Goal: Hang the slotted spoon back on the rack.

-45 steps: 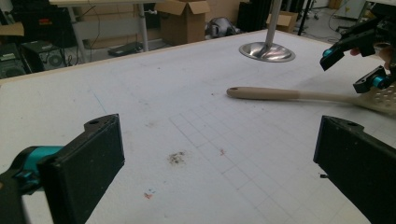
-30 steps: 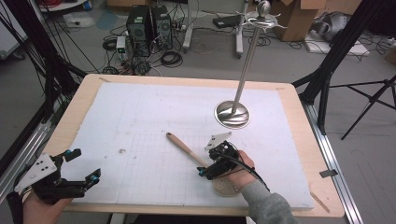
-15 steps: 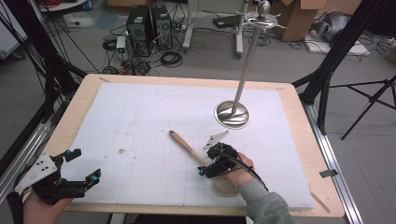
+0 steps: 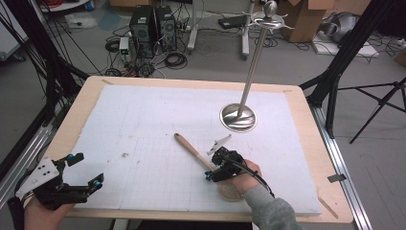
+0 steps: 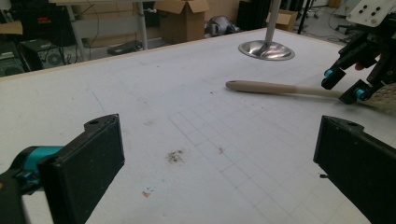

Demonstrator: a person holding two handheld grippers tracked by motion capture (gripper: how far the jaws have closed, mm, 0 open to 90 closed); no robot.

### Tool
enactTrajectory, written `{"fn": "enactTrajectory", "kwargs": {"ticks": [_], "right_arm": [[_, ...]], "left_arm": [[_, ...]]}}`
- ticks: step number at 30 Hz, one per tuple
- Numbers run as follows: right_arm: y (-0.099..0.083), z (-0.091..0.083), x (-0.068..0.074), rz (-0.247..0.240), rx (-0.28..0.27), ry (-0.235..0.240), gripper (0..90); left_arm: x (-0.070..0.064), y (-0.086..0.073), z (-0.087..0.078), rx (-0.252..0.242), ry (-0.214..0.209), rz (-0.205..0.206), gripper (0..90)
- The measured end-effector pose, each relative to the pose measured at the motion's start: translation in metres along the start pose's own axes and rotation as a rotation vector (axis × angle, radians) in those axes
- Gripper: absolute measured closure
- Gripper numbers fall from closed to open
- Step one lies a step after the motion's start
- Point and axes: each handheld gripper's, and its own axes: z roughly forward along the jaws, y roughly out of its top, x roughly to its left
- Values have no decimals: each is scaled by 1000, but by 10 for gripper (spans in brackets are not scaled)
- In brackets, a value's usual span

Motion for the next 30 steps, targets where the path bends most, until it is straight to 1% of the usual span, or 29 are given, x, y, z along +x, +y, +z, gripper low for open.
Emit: {"fn": "enactTrajectory", "kwargs": {"ticks": [3, 4, 5, 8, 10, 12, 15, 18, 21, 22, 23, 30], "right_arm": [[0, 2, 3, -14, 23, -6, 512], [0, 2, 4, -20, 24, -17, 538], [0, 1, 4, -23, 23, -16, 561], [0, 0, 3, -13, 32, -23, 630], [-1, -1, 3, -6, 40, -20, 687], [0, -2, 3, -8, 50, -11, 700], [1, -2, 3, -10, 61, -12, 713], [0, -2, 3, 2, 63, -3, 729], [0, -3, 1, 13, 61, 11, 774], [0, -3, 0, 12, 62, 15, 779], [0, -3, 0, -10, 62, 15, 780], [0, -3, 0, -9, 64, 20, 783]], "left_arm": [[0, 0, 0, 1, 0, 0, 21], [0, 0, 0, 1, 0, -2, 21], [0, -1, 0, 2, 0, 0, 21], [1, -1, 0, 2, 1, -3, 21], [1, -1, 0, 2, 1, -3, 21], [1, -1, 0, 3, 2, -3, 21], [0, -1, 1, 5, 1, 0, 21], [0, -1, 1, 4, -1, -3, 21], [0, -1, 1, 6, -1, -1, 21], [0, -1, 1, 6, -1, -1, 21], [0, -1, 1, 5, 0, -1, 21], [0, -1, 1, 6, 0, -2, 21]]}}
